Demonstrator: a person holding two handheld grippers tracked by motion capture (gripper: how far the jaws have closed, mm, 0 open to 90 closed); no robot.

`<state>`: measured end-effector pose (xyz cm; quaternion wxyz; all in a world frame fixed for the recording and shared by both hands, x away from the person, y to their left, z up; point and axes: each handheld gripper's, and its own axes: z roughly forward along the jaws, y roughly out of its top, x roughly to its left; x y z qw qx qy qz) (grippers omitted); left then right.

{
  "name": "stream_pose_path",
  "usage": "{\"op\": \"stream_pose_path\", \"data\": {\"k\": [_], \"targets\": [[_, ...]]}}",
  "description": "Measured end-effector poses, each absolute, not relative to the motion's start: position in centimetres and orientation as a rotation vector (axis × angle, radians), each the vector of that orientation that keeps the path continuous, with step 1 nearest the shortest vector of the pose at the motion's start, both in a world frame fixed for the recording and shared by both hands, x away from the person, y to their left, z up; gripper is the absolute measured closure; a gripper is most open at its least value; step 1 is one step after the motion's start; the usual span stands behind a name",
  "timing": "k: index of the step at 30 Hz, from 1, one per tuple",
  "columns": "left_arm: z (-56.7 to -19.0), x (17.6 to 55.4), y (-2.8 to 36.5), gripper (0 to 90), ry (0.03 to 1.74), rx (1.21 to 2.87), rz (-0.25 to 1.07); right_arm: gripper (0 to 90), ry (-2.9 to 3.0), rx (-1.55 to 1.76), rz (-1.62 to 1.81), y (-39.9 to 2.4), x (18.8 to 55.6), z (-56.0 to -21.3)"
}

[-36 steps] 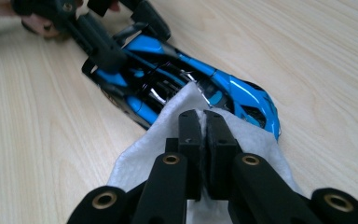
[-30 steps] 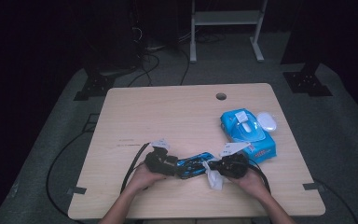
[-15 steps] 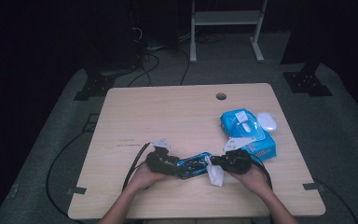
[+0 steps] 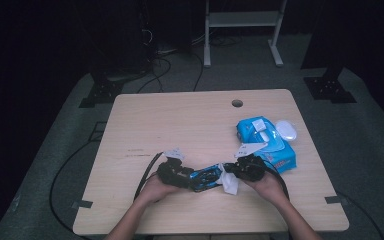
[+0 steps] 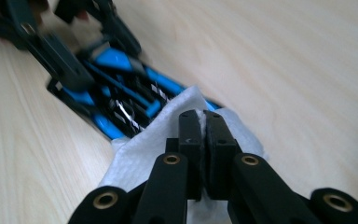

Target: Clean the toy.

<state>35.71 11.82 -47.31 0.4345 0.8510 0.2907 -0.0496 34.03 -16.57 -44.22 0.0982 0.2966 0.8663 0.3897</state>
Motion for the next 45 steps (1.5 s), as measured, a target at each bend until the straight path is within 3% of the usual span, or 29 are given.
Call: {"op": "stream_pose_path", "data": {"k": [3, 5, 9, 12, 18, 34, 40, 45], "targets": [[-46.9, 35.6, 11.8, 34.9, 0.745, 2.152, -0.088, 86.6, 2.598, 0.880, 1.121, -16.6, 34.2, -45.0], [-46.5, 35.7, 11.9, 25.7, 0.793, 2.200, -0.055, 86.6, 2.593, 0.874, 1.126, -16.5, 33.9, -45.4], [-46.4, 35.9, 12.4, 22.6, 0.913, 2.195, -0.103, 86.6, 2.582, 0.878, 1.141, -16.6, 33.8, -45.6], [-46.2, 35.8, 12.4, 28.2, 0.944, 2.198, -0.142, 86.7, 2.581, 0.877, 1.139, -16.6, 33.8, -45.6], [-45.8, 35.4, 12.3, 47.4, 0.918, 2.191, -0.184, 86.6, 2.559, 0.886, 1.134, -16.5, 33.4, -45.7], [-45.4, 33.3, 11.6, 49.9, 0.688, 2.239, 0.151, 86.2, 2.544, 0.983, 1.159, -18.4, 33.6, -45.4], [-45.5, 33.5, 11.7, 49.6, 0.732, 2.221, 0.109, 85.8, 2.567, 0.942, 1.190, -18.0, 33.5, -45.7], [-45.6, 34.1, 12.1, 46.0, 0.930, 2.184, -0.068, 85.9, 2.562, 0.939, 1.182, -17.6, 33.4, -45.9]]}}
